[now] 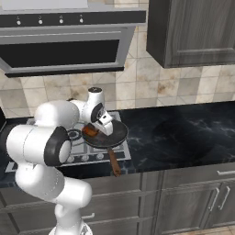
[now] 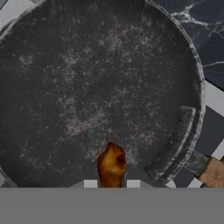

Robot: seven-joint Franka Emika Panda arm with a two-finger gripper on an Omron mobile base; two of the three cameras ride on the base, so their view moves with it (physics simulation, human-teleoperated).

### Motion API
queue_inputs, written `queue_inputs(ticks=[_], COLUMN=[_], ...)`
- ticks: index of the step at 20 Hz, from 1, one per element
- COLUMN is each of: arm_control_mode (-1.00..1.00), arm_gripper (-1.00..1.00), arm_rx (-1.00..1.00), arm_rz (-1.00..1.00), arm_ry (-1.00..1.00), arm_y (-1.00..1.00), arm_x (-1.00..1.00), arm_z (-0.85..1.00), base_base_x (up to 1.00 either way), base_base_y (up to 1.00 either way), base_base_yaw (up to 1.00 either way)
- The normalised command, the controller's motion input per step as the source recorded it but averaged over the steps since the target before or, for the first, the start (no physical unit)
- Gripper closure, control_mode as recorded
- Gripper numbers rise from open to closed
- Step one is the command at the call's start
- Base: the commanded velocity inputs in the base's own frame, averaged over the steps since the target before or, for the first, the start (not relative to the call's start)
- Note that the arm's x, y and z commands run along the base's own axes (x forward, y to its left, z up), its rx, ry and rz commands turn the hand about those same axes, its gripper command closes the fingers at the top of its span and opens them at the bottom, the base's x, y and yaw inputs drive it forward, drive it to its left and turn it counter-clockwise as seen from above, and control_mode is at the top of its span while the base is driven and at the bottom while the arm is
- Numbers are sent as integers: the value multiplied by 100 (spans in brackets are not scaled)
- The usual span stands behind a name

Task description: Take the chicken drumsticks from the pan and place one on each plate on the dining counter.

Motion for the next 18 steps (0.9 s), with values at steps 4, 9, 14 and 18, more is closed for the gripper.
queue_inputs(ticks=[4, 9, 14, 18], arm_control_mode=[-100, -100, -100, -100], arm_gripper=[100, 100, 100, 100], arm_rx=[0, 0, -4, -8], arm_rz=[0, 0, 0, 0], arm_ry=[-17, -5, 6, 9], arm_y=[0, 0, 0, 0], arm_x=[-43, -31, -19, -18], arm_z=[39, 51, 41, 17], base_base_x=[0, 0, 0, 0], base_base_y=[0, 0, 0, 0], base_base_yaw=[0, 0, 0, 0])
